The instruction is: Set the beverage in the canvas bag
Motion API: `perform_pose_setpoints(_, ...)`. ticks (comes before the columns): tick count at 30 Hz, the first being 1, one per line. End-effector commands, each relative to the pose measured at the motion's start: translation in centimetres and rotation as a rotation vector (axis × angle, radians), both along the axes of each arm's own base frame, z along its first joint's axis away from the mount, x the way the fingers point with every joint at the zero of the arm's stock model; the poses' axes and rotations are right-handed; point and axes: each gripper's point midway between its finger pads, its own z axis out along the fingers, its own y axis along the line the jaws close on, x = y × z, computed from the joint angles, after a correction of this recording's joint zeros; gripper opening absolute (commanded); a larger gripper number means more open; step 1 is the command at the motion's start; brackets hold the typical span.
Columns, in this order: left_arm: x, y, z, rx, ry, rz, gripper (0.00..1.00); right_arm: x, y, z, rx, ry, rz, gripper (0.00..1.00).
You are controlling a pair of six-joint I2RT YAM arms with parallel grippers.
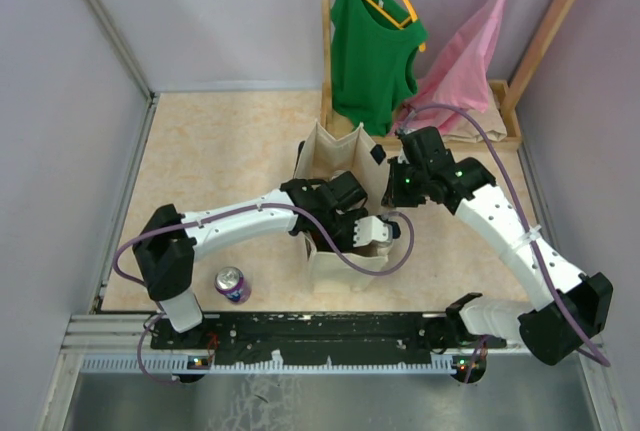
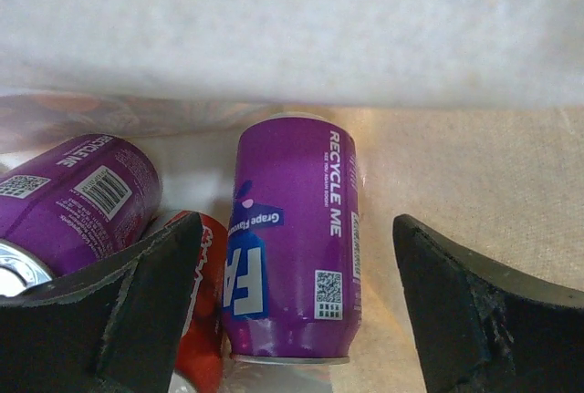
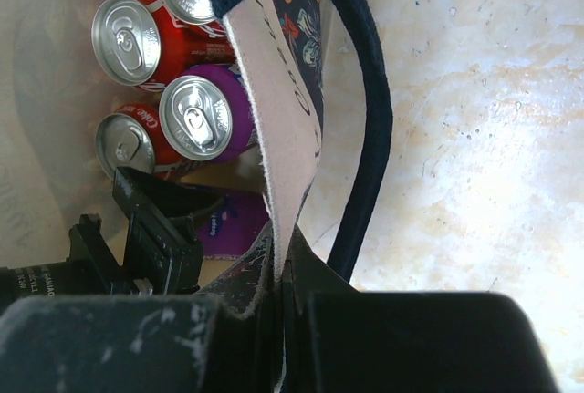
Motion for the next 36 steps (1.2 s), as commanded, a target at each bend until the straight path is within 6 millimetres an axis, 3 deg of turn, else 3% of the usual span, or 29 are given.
perform_pose_setpoints(1, -1.1, 0.8, -0.1, 0.042, 0.027, -0.002, 0.91, 1.4, 0.4, 2.5, 0.048, -0.119, -0.009, 0.00)
perform_pose_setpoints(8, 0.4, -0.5, 4.2, -0.048, -0.052, 0.032, 0.91, 1.5, 0.6, 2.3, 0.049, -0.116, -0.004, 0.00)
perform_pose_setpoints(16, 4.3, -1.1, 11.8, -0.277, -0.210, 0.185, 0.92, 1.6, 0.7, 2.2, 0.046, -0.113, 0.001, 0.00)
perform_pose_setpoints(21, 8.7, 1.0, 16.3, -0.426, -0.316, 0.357, 0.92, 1.8, 0.8, 2.0, 0.042, -0.110, 0.005, 0.00)
perform_pose_setpoints(23, 10.9, 2.9, 18.9, -0.502, -0.358, 0.457, 0.94, 1.9, 0.8, 2.0, 0.041, -0.110, 0.007, 0.00)
perform_pose_setpoints(26, 14.6, 7.5, 21.6, -0.581, -0.414, 0.638, 0.98, 1.9, 0.8, 1.9, 0.037, -0.108, 0.009, 0.00)
perform_pose_setpoints(28, 16.1, 10.8, 21.6, -0.559, -0.429, 0.722, 1.00, 2.0, 0.9, 1.7, 0.033, -0.105, 0.011, 0.00)
perform_pose_setpoints(30, 16.0, 13.4, 20.1, -0.483, -0.412, 0.746, 1.00, 2.2, 1.0, 1.5, 0.032, -0.100, 0.015, 0.00)
perform_pose_setpoints(36, 11.3, 18.5, 14.6, -0.316, -0.361, 0.722, 1.00, 2.8, 1.4, 1.6, 0.028, -0.102, 0.028, 0.00)
